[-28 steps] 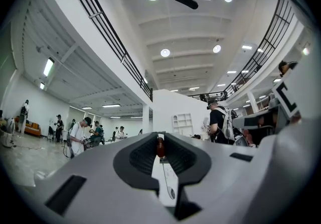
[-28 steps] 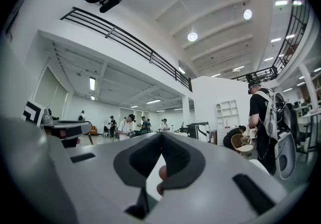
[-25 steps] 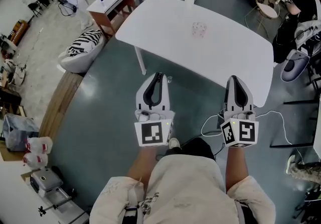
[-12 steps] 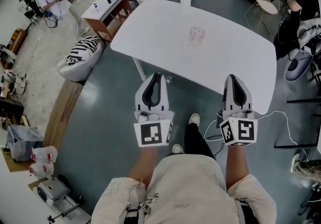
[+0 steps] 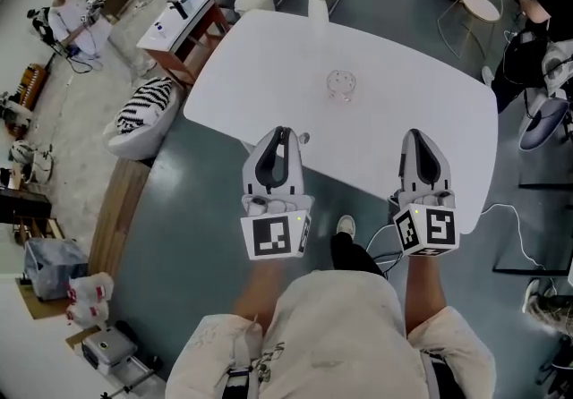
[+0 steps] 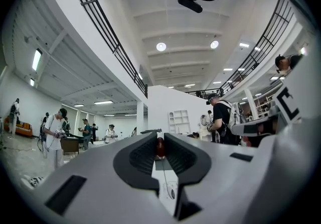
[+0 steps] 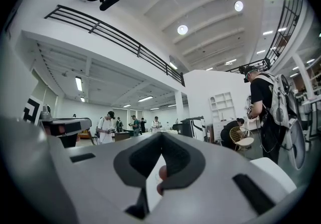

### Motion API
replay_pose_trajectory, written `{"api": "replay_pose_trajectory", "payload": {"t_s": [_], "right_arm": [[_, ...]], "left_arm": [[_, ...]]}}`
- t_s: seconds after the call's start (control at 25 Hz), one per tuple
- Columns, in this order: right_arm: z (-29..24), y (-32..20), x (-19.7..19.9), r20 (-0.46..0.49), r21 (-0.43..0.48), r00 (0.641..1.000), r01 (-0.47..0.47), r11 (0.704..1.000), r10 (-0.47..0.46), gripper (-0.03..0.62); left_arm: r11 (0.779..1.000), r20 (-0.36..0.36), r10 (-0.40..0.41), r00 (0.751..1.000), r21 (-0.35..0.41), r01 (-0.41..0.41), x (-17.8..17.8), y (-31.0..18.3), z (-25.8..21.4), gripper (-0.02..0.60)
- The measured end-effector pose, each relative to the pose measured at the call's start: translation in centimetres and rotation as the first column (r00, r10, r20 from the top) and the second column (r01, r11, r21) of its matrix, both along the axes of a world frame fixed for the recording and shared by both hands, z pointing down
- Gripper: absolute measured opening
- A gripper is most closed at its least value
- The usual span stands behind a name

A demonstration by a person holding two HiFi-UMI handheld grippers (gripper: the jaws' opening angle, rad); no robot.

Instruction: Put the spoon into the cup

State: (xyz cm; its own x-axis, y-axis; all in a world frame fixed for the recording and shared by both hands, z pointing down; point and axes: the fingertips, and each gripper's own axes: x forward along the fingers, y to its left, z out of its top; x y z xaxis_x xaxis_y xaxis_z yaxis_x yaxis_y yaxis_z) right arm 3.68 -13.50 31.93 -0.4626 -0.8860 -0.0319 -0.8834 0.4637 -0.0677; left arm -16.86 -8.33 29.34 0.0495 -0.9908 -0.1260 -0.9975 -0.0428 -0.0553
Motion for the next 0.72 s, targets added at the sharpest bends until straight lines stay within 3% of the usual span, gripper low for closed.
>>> {"api": "replay_pose_trajectory", "payload": {"t_s": [0.4,0.72], "right_arm": [[2.5,-11.2,2.5,0.033,-0.033,0.999,0.032,0.999,-0.031,-0.012],[3.7,-14.7,3.0,0.038,-0.056,0.998,0.043,0.998,-0.041,-0.012]], "left_arm": [[0.999,0.013,0.018,1.000,-0.041,-0.017,4.0,-11.7,1.6,0.041],[0.996,-0.016,0.016,1.000,-0.083,-0.017,4.4,-15.2,3.4,0.041]]}}
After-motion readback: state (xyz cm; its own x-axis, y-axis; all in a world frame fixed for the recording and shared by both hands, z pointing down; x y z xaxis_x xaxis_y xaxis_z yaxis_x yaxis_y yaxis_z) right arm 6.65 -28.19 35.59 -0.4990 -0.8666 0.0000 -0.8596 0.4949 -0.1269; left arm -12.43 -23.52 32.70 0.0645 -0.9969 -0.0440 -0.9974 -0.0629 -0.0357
